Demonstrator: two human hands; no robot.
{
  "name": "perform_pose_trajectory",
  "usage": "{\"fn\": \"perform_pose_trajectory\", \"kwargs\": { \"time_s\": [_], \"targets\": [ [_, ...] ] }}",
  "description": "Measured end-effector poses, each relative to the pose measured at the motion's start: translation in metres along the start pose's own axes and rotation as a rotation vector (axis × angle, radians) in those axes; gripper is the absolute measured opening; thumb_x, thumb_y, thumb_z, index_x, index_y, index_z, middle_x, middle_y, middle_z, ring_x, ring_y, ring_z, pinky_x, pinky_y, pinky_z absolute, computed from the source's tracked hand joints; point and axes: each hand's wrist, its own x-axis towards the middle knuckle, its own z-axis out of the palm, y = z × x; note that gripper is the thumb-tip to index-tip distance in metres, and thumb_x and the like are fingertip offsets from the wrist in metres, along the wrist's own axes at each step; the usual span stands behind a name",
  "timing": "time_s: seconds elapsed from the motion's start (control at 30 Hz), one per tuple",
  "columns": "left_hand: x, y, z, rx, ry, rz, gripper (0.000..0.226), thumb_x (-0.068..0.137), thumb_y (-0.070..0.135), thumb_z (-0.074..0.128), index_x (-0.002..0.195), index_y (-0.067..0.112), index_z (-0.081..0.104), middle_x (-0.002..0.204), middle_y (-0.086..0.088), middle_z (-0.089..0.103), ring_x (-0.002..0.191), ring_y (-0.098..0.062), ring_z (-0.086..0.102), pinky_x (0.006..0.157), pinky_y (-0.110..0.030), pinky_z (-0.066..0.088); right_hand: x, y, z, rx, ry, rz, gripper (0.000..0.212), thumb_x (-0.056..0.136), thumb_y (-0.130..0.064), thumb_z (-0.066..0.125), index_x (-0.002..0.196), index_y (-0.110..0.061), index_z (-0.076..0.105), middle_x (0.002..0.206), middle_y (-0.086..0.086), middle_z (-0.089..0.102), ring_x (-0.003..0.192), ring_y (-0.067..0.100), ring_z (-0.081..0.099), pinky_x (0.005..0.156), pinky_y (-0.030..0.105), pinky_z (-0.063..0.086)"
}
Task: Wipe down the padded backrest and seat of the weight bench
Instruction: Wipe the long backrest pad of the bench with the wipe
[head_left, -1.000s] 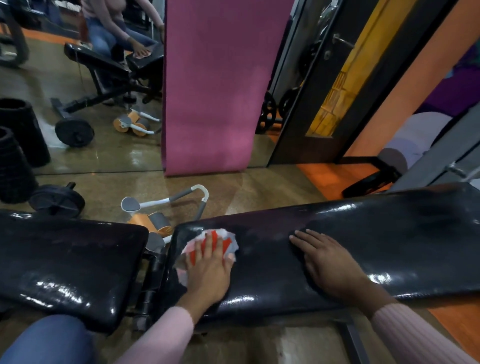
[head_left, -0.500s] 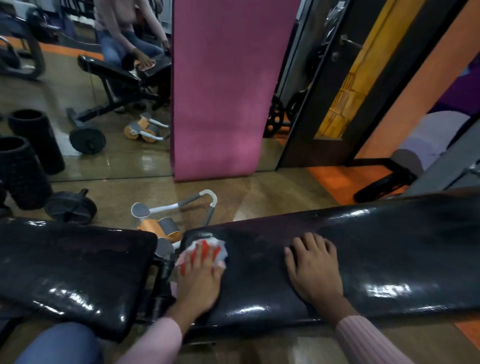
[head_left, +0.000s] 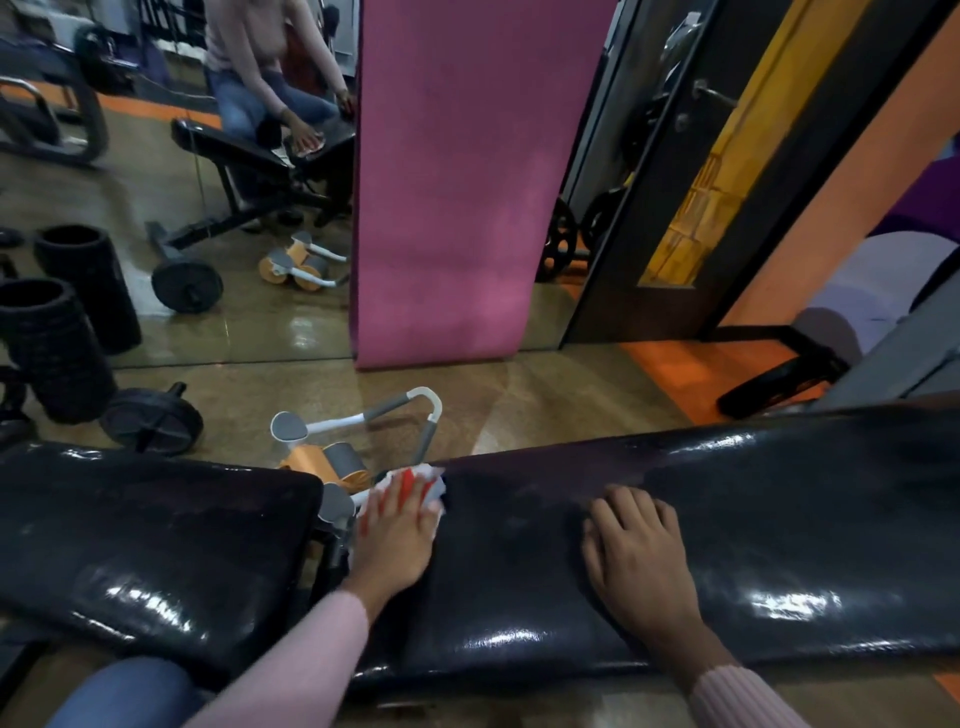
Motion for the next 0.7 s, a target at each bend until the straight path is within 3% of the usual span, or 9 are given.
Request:
{"fn": "perform_pose_trajectory", "kwargs": {
  "time_s": [0.07, 0.17, 0.3, 0.43, 0.53, 0.6, 0.67, 0.7],
  "targets": [
    [-0.024, 0.017, 0.001, -0.061, -0.052, -0.072, 0.059, 0.093, 0.054, 0.001, 0.150, 0.039, 0.003, 0.160, 0.005, -0.005, 0.146, -0.023, -0.005, 0.116, -0.046, 0.000, 0.001, -0.001, 0.001, -0.001, -0.003, -0.006, 0.018, 0.090, -0.027, 0.043, 0.096, -0.019, 0.059, 0.101, 0.002, 0.056, 0.092, 0.025, 0.053, 0.080, 0.039, 0.039],
    [-0.028, 0.064, -0.005, -0.076, -0.100, 0.053, 0.053, 0.100, 0.047, 0.019, 0.149, 0.042, 0.001, 0.158, 0.010, -0.013, 0.145, -0.025, -0.013, 0.114, -0.052, -0.004, 0.001, 0.000, 0.001, -0.002, -0.009, -0.025, 0.020, 0.091, -0.027, 0.043, 0.099, -0.019, 0.060, 0.102, 0.003, 0.056, 0.093, 0.026, 0.053, 0.080, 0.039, 0.039],
    [0.019, 0.072, -0.006, -0.081, -0.127, 0.118, 0.048, 0.099, 0.048, 0.019, 0.147, 0.046, 0.011, 0.159, 0.010, 0.002, 0.145, -0.026, 0.000, 0.115, -0.053, 0.003, 0.001, 0.001, 0.000, -0.023, -0.033, -0.079, 0.019, 0.090, -0.028, 0.043, 0.102, -0.021, 0.056, 0.103, 0.002, 0.056, 0.092, 0.025, 0.053, 0.080, 0.039, 0.037],
    [0.031, 0.037, -0.001, -0.156, -0.065, -0.031, 0.047, 0.093, 0.055, 0.010, 0.140, 0.051, 0.014, 0.156, 0.009, 0.017, 0.144, -0.026, 0.012, 0.114, -0.051, 0.009, 0.006, -0.002, 0.001, -0.056, -0.066, -0.237, 0.028, 0.085, -0.024, 0.047, 0.111, -0.021, 0.058, 0.106, 0.001, 0.056, 0.091, 0.026, 0.055, 0.079, 0.040, 0.035],
    [0.006, 0.030, 0.003, -0.100, -0.055, -0.127, 0.051, 0.095, 0.054, 0.013, 0.145, 0.048, 0.009, 0.160, 0.006, 0.007, 0.145, -0.026, 0.009, 0.115, -0.048, 0.008, 0.016, -0.014, -0.001, -0.008, -0.051, -0.250, 0.037, 0.077, -0.022, 0.051, 0.113, -0.022, 0.059, 0.105, 0.000, 0.057, 0.090, 0.024, 0.053, 0.076, 0.038, 0.035],
    [-0.018, 0.047, 0.012, -0.080, 0.047, 0.009, 0.055, 0.095, 0.047, 0.028, 0.147, 0.045, 0.010, 0.158, 0.006, 0.015, 0.142, -0.027, 0.022, 0.112, -0.050, 0.017, 0.021, -0.026, 0.004, 0.096, -0.020, -0.162, 0.037, 0.075, -0.026, 0.054, 0.112, -0.023, 0.060, 0.104, -0.001, 0.058, 0.090, 0.023, 0.053, 0.075, 0.036, 0.035],
    [-0.024, 0.067, 0.012, -0.128, -0.029, 0.108, 0.069, 0.085, 0.048, 0.035, 0.148, 0.044, 0.008, 0.147, 0.004, 0.042, 0.131, -0.027, 0.042, 0.104, -0.048, 0.028, 0.019, -0.037, 0.016, 0.156, 0.012, -0.118, 0.036, 0.073, -0.030, 0.055, 0.108, -0.024, 0.060, 0.103, 0.000, 0.060, 0.089, 0.022, 0.055, 0.075, 0.036, 0.034],
    [-0.015, 0.071, 0.013, -0.082, 0.005, 0.165, 0.070, 0.084, 0.047, 0.033, 0.148, 0.044, 0.005, 0.145, 0.004, 0.044, 0.131, -0.026, 0.042, 0.103, -0.047, 0.026, 0.017, -0.041, 0.022, 0.164, 0.023, -0.116, 0.036, 0.071, -0.031, 0.055, 0.106, -0.024, 0.060, 0.103, 0.000, 0.061, 0.088, 0.023, 0.057, 0.075, 0.036, 0.034]
  ]
}}
